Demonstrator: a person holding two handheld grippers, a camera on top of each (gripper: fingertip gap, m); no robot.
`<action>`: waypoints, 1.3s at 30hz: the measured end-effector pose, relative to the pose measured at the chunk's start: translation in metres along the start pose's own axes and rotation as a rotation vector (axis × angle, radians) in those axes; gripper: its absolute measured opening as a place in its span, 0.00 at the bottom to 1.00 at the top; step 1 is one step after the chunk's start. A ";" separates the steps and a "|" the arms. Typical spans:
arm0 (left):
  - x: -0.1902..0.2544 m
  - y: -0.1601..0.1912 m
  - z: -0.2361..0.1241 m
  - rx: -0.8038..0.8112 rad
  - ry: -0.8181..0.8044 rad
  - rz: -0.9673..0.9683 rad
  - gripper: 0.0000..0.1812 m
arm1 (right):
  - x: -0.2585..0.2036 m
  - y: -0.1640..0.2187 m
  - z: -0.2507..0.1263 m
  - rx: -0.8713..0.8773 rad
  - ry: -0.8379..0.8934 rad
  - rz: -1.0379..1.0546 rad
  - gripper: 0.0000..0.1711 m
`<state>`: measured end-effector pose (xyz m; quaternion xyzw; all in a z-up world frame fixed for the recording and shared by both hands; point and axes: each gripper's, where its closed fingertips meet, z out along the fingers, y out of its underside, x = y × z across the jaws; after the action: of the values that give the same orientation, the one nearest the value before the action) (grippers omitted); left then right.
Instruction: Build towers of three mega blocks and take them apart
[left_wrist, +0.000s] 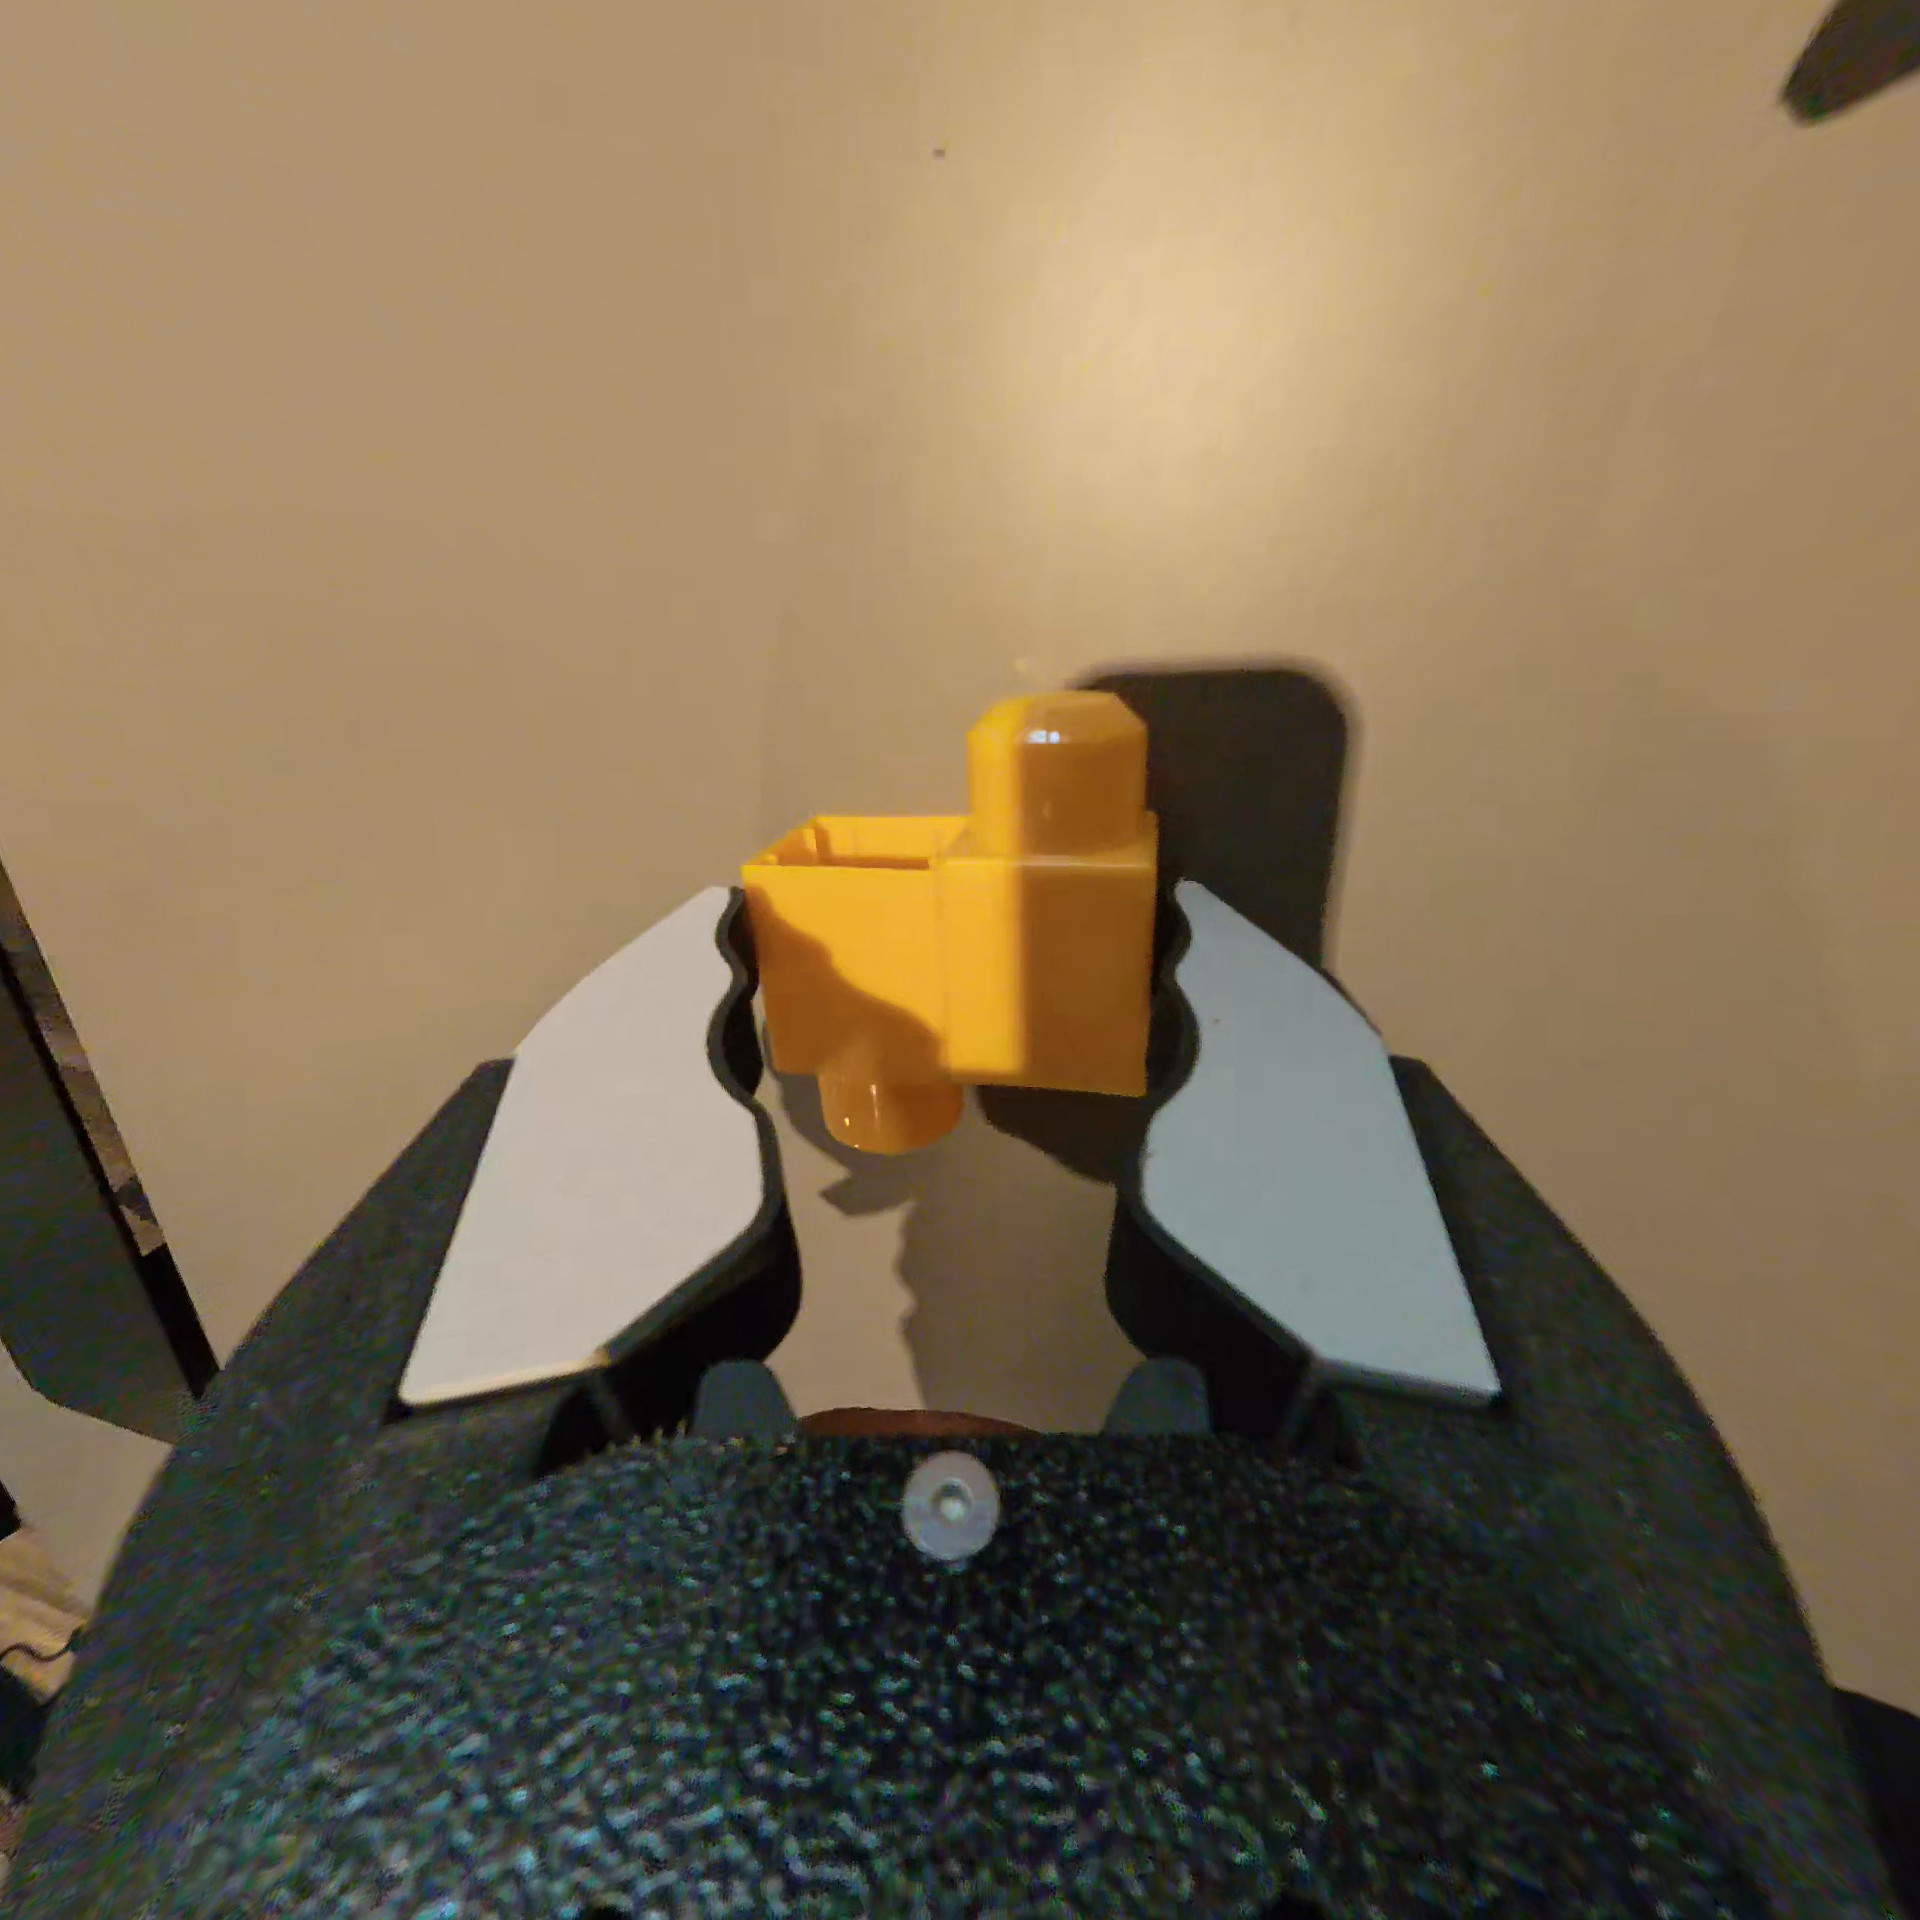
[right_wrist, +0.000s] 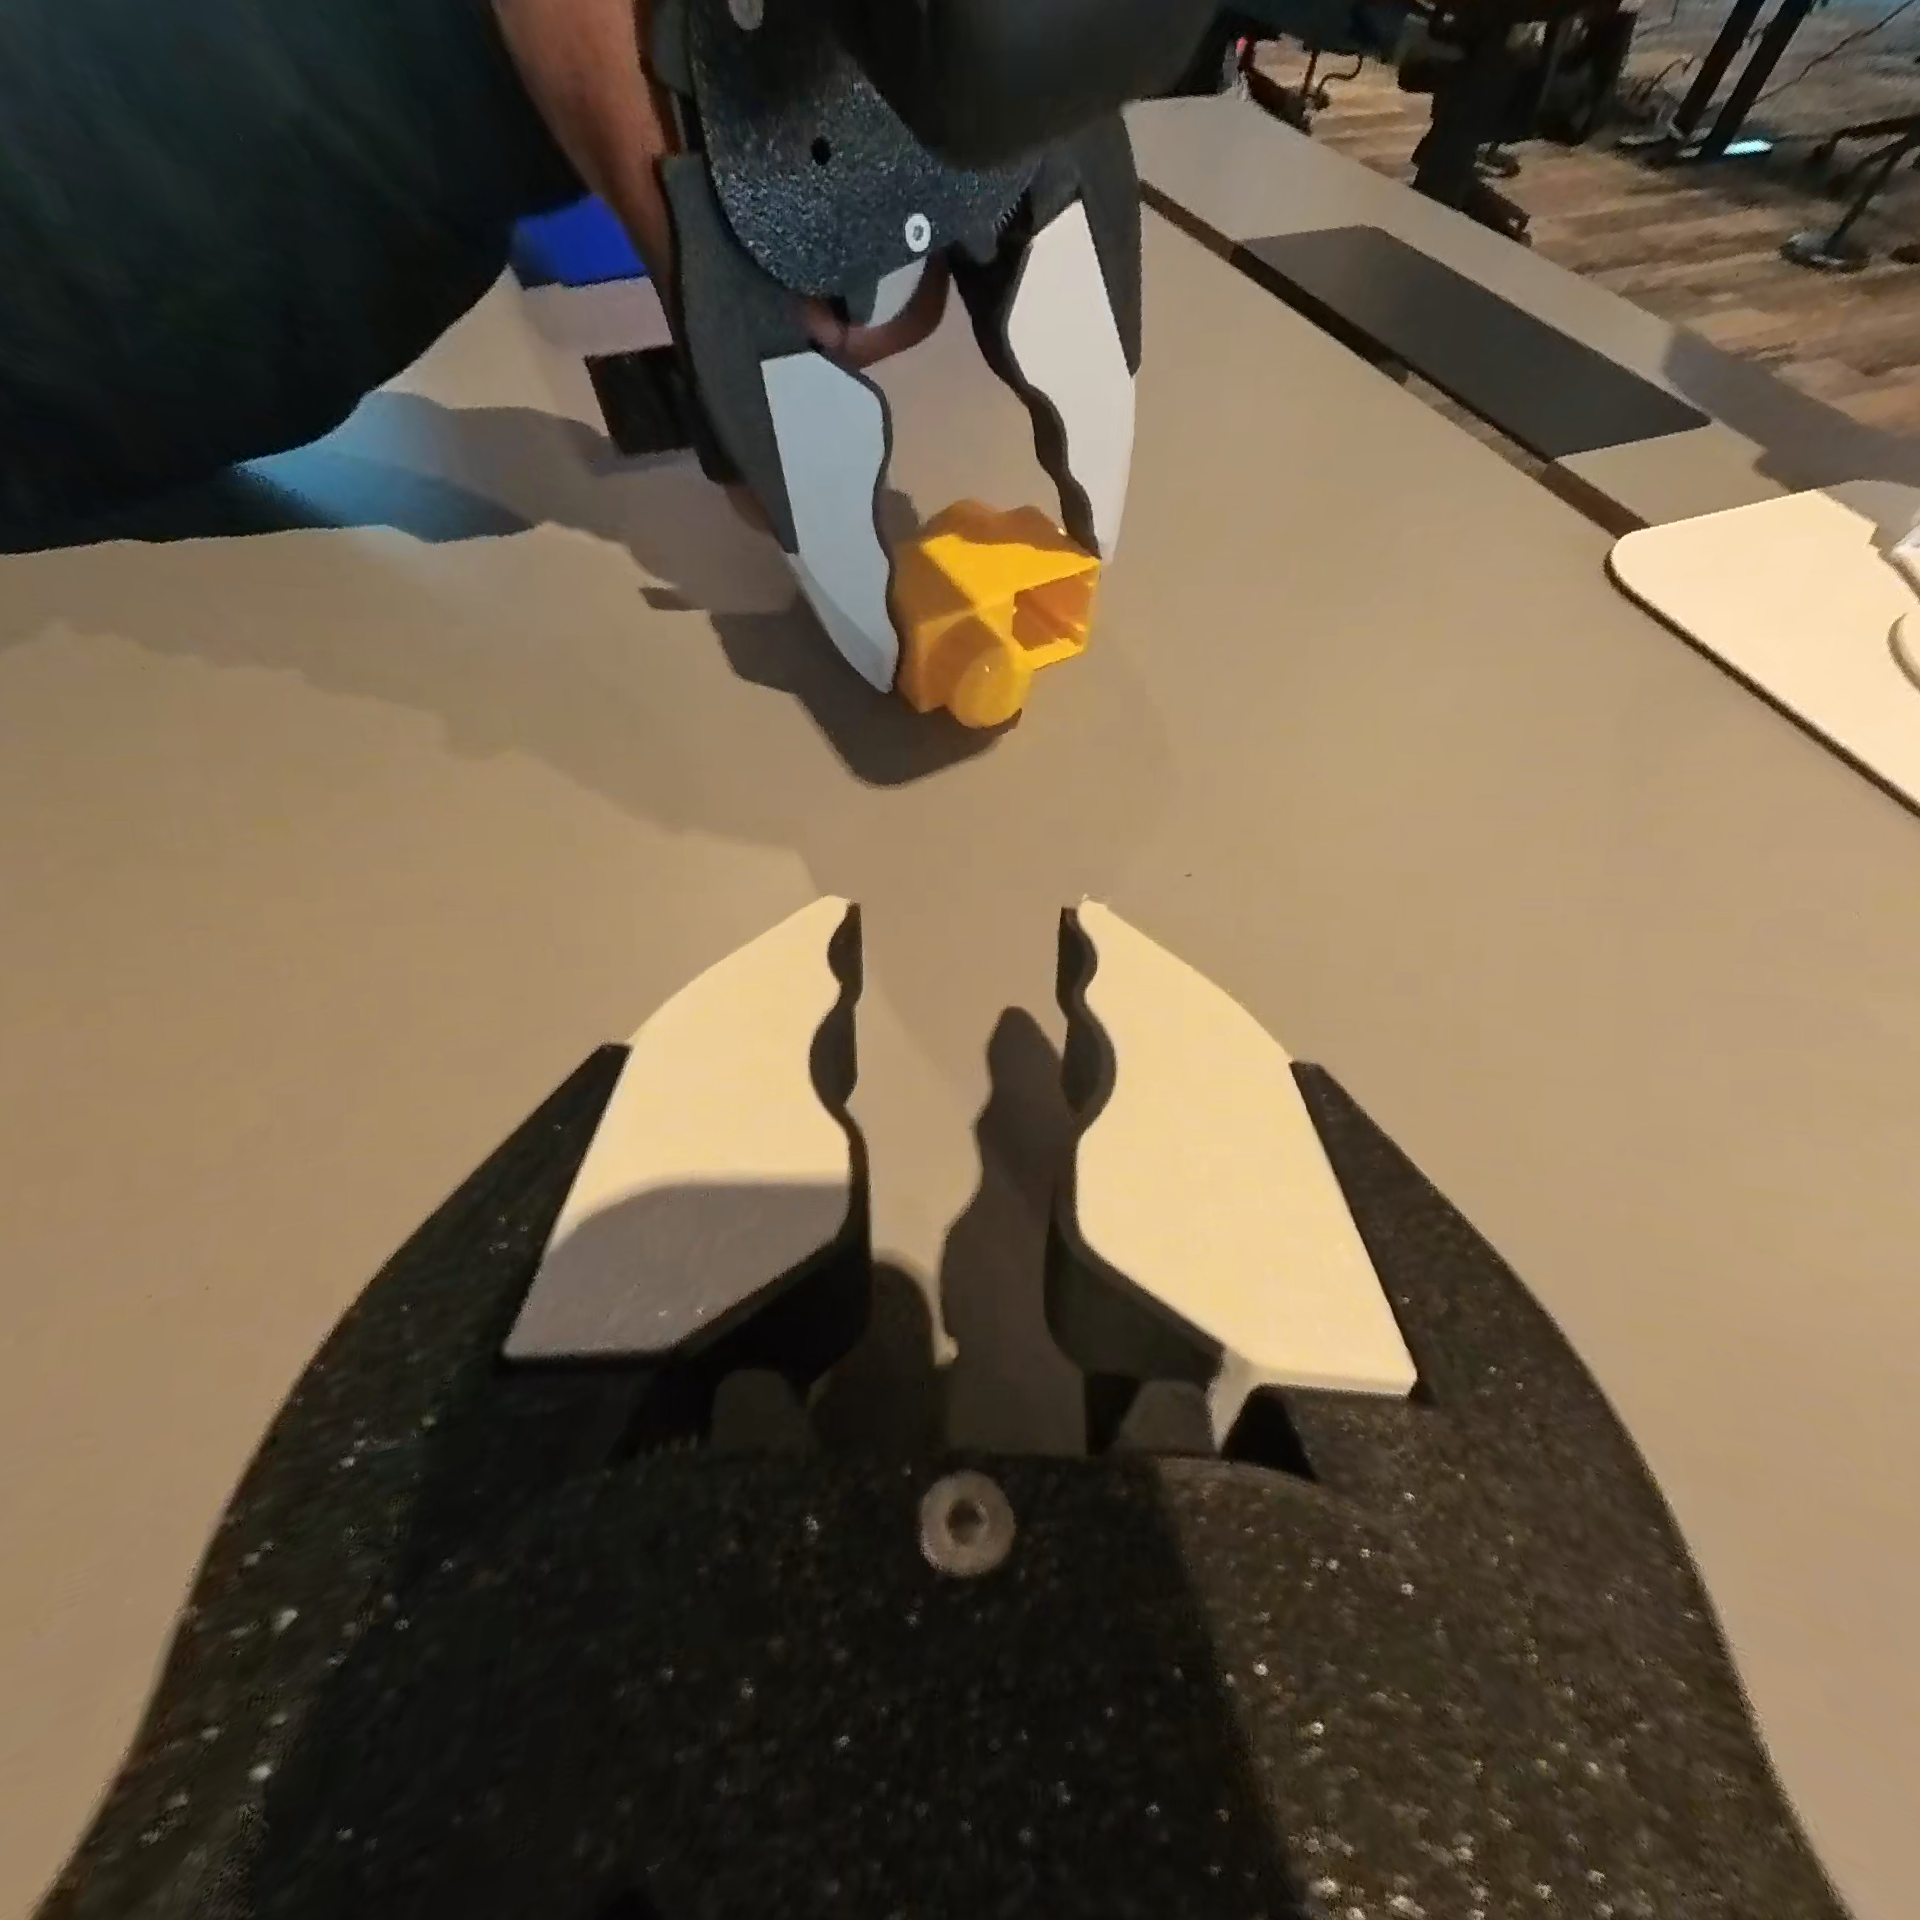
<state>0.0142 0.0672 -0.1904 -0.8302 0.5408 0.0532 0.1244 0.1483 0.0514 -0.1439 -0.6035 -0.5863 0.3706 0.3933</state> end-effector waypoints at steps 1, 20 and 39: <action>0.001 -0.001 0.000 0.005 0.001 0.004 0.40 | 0.001 0.001 0.001 -0.011 -0.002 0.011 0.21; -0.005 0.012 -0.034 0.158 0.063 -0.003 0.49 | 0.003 0.016 0.013 -0.144 0.036 0.003 0.22; -0.135 0.300 -0.230 0.480 -0.658 -0.879 0.42 | -0.003 0.006 0.004 -0.050 0.025 -0.037 0.22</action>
<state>-0.3245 0.0106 0.0165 -0.8647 0.0765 0.1275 0.4797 0.1466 0.0488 -0.1511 -0.6066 -0.6016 0.3410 0.3923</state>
